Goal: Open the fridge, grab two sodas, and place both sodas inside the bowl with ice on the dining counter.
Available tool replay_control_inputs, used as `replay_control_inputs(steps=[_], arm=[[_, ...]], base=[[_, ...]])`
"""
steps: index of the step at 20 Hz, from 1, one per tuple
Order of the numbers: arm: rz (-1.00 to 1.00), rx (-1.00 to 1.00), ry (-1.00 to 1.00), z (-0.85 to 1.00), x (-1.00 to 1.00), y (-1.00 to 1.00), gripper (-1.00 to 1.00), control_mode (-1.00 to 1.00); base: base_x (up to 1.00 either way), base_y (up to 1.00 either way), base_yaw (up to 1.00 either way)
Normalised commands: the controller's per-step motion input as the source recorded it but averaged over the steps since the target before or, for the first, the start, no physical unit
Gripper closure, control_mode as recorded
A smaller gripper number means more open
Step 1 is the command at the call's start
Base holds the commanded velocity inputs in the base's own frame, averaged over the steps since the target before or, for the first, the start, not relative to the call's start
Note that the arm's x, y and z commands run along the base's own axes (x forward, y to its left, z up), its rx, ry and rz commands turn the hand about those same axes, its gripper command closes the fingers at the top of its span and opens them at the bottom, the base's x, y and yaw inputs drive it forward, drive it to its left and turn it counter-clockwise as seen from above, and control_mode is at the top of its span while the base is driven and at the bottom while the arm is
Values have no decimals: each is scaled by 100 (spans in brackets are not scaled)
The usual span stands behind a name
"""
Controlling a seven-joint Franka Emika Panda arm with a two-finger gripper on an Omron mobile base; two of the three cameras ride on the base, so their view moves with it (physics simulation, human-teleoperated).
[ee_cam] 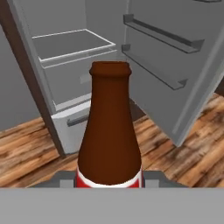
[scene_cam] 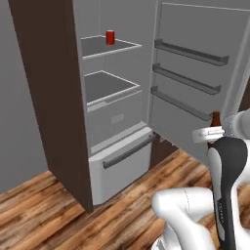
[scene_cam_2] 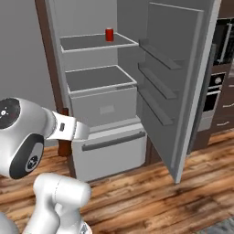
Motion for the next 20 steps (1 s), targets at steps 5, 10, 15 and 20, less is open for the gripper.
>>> replay_control_inputs(steps=[5, 10, 15, 20], arm=[[0, 0, 0, 0, 0, 0, 100, 100], [0, 0, 0, 0, 0, 0, 100, 100], [0, 0, 0, 0, 0, 0, 100, 100], [0, 0, 0, 0, 0, 0, 100, 100]], base=[[-68, -20, -41], [-67, -24, -40], [-96, 7, -46], [-87, 68, -33]])
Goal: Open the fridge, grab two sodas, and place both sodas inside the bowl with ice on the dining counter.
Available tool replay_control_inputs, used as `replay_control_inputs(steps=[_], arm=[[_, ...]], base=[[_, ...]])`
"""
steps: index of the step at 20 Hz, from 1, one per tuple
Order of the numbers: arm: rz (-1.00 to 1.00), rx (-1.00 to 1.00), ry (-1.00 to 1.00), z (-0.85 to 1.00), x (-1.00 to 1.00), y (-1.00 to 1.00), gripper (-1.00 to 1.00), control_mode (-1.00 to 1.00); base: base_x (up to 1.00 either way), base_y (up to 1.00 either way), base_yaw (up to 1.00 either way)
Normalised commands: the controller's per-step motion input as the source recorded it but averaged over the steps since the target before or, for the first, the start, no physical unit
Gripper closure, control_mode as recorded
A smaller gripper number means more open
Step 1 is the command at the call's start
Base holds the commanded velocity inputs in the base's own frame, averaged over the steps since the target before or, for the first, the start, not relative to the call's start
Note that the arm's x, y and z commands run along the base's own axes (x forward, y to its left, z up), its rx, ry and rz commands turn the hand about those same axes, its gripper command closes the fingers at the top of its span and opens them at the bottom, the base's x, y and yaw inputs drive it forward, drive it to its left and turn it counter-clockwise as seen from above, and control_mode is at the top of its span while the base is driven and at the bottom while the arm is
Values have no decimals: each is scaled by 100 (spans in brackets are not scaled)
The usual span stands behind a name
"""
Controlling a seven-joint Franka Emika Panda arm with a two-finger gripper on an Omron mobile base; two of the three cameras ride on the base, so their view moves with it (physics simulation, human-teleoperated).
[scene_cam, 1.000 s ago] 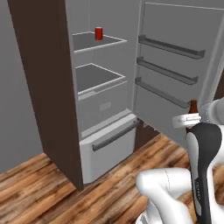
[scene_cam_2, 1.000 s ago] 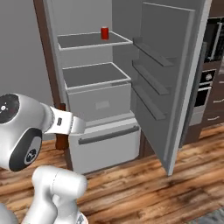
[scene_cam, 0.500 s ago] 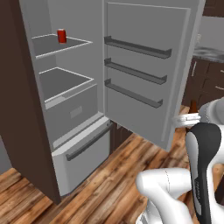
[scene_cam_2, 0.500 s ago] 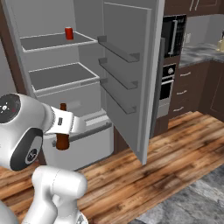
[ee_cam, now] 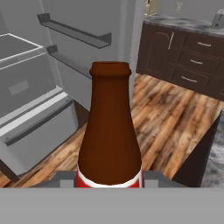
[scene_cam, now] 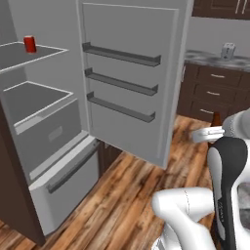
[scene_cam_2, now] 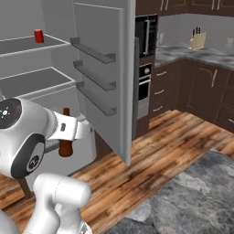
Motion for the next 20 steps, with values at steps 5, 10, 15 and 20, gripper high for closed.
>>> replay_control_inputs(steps=[5, 10, 15, 20], arm=[[0, 0, 0, 0, 0, 0, 100, 100], [0, 0, 0, 0, 0, 0, 100, 100], [0, 0, 0, 0, 0, 0, 100, 100], [0, 0, 0, 0, 0, 0, 100, 100]], base=[[-50, 100, -10], [-41, 99, -1], [-100, 69, -18], [-62, 95, -5]])
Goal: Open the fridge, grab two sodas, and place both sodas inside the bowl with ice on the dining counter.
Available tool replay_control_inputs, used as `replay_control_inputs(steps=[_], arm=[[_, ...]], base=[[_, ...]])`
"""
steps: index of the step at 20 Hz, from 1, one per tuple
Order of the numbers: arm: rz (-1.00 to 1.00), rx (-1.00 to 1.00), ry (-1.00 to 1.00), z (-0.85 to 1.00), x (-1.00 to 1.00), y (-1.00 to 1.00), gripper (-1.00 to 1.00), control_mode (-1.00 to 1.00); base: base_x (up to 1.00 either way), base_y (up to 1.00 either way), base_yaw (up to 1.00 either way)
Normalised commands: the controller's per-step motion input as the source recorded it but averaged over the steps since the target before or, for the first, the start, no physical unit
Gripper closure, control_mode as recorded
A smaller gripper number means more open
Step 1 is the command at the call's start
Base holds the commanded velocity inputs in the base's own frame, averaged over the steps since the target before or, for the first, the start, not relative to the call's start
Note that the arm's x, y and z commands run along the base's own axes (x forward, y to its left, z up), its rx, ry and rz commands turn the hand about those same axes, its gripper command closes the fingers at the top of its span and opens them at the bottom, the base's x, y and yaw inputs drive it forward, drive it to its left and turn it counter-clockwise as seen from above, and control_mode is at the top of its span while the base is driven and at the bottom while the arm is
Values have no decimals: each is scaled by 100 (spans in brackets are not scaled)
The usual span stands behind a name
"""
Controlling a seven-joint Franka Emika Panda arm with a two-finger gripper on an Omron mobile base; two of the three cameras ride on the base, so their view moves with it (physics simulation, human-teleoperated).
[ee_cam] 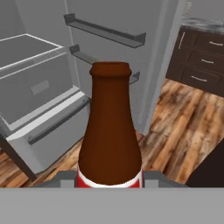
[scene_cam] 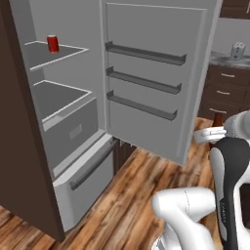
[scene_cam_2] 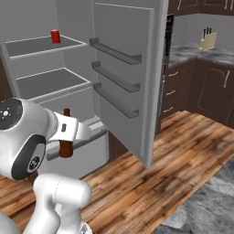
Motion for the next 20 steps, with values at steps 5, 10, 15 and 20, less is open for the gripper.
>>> replay_control_inputs(steps=[5, 10, 15, 20], arm=[[0, 0, 0, 0, 0, 0, 100, 100], [0, 0, 0, 0, 0, 0, 100, 100], [0, 0, 0, 0, 0, 0, 100, 100], [0, 0, 0, 0, 0, 0, 100, 100]], base=[[-2, 100, 3], [-86, 64, -18], [-100, 20, -32], [-91, -40, -23]])
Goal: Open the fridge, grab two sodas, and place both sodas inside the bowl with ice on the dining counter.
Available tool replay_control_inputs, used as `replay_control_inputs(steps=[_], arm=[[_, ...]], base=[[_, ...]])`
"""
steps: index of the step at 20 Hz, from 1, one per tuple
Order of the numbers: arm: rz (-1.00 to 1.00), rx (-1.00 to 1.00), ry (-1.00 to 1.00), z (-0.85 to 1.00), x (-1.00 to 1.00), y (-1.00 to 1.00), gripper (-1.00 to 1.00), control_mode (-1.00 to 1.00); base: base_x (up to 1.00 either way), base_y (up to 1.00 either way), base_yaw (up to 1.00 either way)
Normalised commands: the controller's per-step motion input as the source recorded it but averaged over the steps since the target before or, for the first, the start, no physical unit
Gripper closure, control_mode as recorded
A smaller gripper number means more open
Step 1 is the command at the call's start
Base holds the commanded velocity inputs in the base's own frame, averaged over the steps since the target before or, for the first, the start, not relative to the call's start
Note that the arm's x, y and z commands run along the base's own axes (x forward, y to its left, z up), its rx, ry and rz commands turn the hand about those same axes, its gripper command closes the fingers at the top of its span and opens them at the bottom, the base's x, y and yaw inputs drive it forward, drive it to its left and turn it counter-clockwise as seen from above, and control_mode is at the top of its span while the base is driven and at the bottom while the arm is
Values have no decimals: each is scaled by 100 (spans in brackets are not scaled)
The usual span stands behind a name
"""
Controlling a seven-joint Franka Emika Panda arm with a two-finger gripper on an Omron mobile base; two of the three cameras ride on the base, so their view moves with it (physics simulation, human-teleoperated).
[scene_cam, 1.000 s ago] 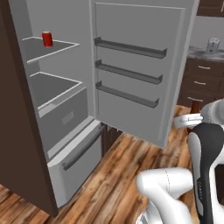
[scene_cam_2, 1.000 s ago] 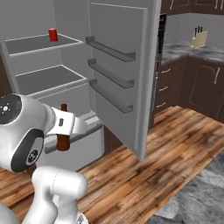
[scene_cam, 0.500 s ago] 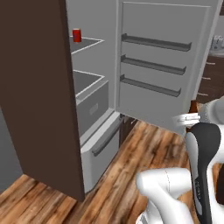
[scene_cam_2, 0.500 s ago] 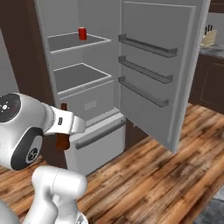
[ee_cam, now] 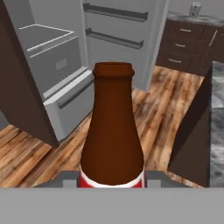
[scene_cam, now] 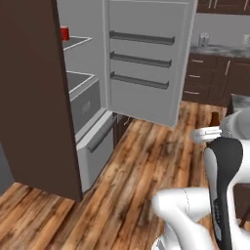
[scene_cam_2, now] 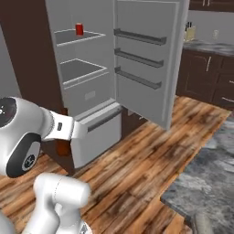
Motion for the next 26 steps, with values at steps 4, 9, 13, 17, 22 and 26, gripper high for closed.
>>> replay_control_inputs(steps=[4, 9, 13, 17, 22, 26], arm=[[0, 0, 0, 0, 0, 0, 100, 100], [0, 0, 0, 0, 0, 0, 100, 100], [0, 0, 0, 0, 0, 0, 100, 100], [0, 0, 0, 0, 0, 0, 100, 100], [0, 0, 0, 0, 0, 0, 100, 100], [0, 0, 0, 0, 0, 0, 100, 100]], base=[[-85, -89, -12], [-86, -96, -12], [-72, -97, -13], [-60, -93, -20], [-80, -54, -21], [-100, 5, -12]])
